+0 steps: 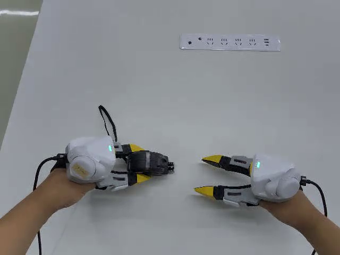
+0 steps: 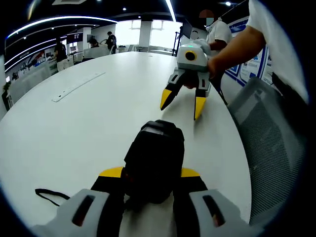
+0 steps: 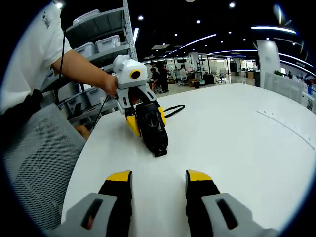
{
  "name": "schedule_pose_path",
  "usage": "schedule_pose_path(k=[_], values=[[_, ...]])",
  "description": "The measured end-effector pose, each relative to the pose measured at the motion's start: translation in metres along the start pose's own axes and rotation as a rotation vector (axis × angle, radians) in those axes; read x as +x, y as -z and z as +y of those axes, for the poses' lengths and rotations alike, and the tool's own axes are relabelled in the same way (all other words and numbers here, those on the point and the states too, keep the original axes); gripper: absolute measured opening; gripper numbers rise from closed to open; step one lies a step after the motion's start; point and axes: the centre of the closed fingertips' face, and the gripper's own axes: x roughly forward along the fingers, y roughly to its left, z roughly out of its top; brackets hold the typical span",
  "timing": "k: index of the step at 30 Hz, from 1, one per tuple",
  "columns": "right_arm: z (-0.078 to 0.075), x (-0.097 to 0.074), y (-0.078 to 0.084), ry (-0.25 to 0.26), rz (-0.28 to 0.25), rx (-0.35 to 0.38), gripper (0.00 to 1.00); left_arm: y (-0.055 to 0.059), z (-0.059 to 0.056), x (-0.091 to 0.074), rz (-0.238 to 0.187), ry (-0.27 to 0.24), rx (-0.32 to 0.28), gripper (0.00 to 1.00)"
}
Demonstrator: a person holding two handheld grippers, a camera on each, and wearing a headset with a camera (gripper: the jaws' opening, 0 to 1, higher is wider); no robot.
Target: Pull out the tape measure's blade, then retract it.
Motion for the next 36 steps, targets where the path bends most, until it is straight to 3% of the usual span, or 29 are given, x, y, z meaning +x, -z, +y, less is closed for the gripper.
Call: schedule_pose_path(k=[7,36], values=[[0.000,0.003,-0.001,-0.003,-0.006,-0.007,0.43,0.000,0.000,0.000,0.004,-0.003,0.013,0.34],[0.000,0.047,-0.012,-0.087,-0.015,-0.093,0.37,0.003,0.000,0.001,0.031,0.026,0.033,0.32]])
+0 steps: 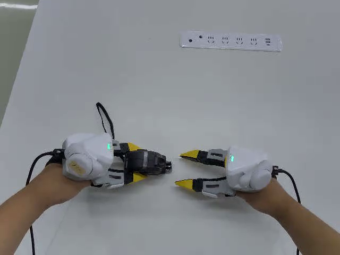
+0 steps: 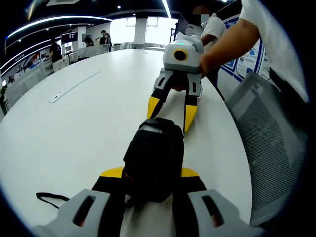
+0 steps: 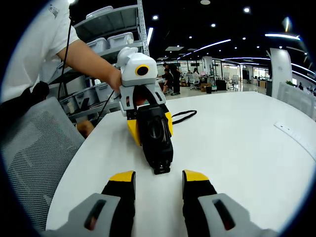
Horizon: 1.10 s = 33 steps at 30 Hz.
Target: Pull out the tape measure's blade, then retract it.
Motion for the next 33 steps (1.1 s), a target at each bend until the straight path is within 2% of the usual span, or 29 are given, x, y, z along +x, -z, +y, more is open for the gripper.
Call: schedule_pose_path(k=[21,33], values=[[0.001,0.015,0.006,-0.040,0.011,-0.026,0.33,0.002,0.000,0.001,0.024,0.024,0.036,0.32],[-0.002,0.023,0.002,-0.047,-0.010,-0.041,0.26,0.002,0.000,0.001,0.029,0.027,0.042,0.31]])
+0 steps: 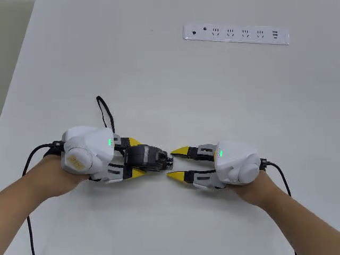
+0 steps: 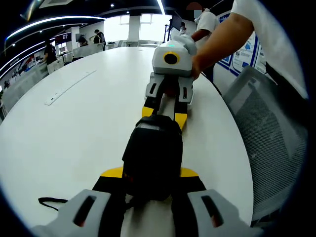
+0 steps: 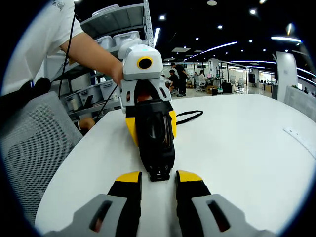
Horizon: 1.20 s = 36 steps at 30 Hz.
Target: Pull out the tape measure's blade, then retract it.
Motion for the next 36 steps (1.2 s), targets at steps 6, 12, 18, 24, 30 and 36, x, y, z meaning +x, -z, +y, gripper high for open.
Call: schedule_pose_path(k=[6,12,18,24,30,36], values=[[-0.0005,0.0009,0.0001,-0.004,0.001,-0.022,0.22,0.0002,0.0000,0.0003,0.002,0.002,0.003,0.31],[0.0000,0.0036,-0.0002,-0.004,0.005,-0.041,0.16,0.0000,-0.0002,0.0006,0.003,0.002,0.005,0.31],[0.0001,0.0036,0.0008,-0.003,0.006,-0.052,0.14,-0.0007,-0.0009,0.0003,0.005,0.001,0.008,0.31],[0.0004,0.0039,0.0009,0.000,0.002,-0.059,0.14,-0.0010,-0.0012,0.0001,0.006,0.001,0.010,0.31],[0.0001,0.0041,0.0017,0.003,-0.003,-0.052,0.13,-0.0019,-0.0014,-0.0002,0.006,0.001,0.010,0.31],[0.0005,0.0036,0.0018,-0.002,-0.006,-0.034,0.13,-0.0020,-0.0017,-0.0004,0.007,0.001,0.015,0.31]])
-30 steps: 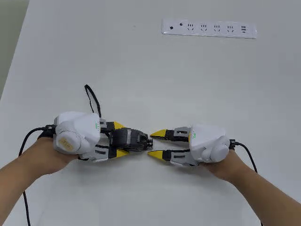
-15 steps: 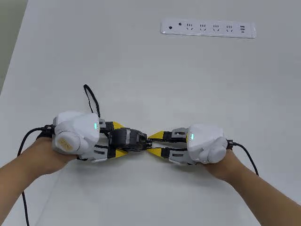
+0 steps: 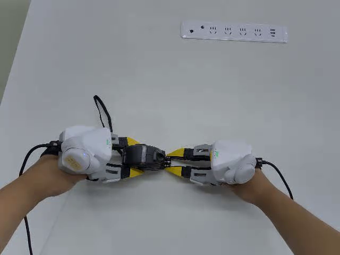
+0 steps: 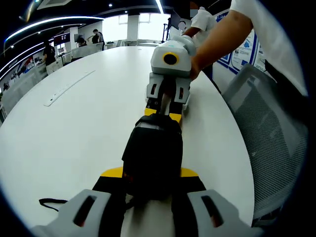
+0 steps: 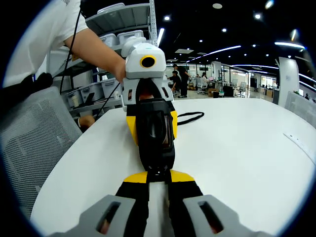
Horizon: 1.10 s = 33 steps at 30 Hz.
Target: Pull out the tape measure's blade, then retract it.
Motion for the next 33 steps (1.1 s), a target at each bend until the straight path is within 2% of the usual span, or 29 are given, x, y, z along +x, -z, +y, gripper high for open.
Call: schedule_pose_path(k=[16,33], values=[[0.0016,-0.0001,0.0006,0.018,-0.001,0.008,0.12,0.0001,-0.0003,-0.0001,-0.003,0.006,0.005,0.31],[0.0021,-0.0031,0.0016,0.007,0.002,-0.004,0.11,-0.0011,-0.0011,-0.0005,-0.006,0.009,0.001,0.31]])
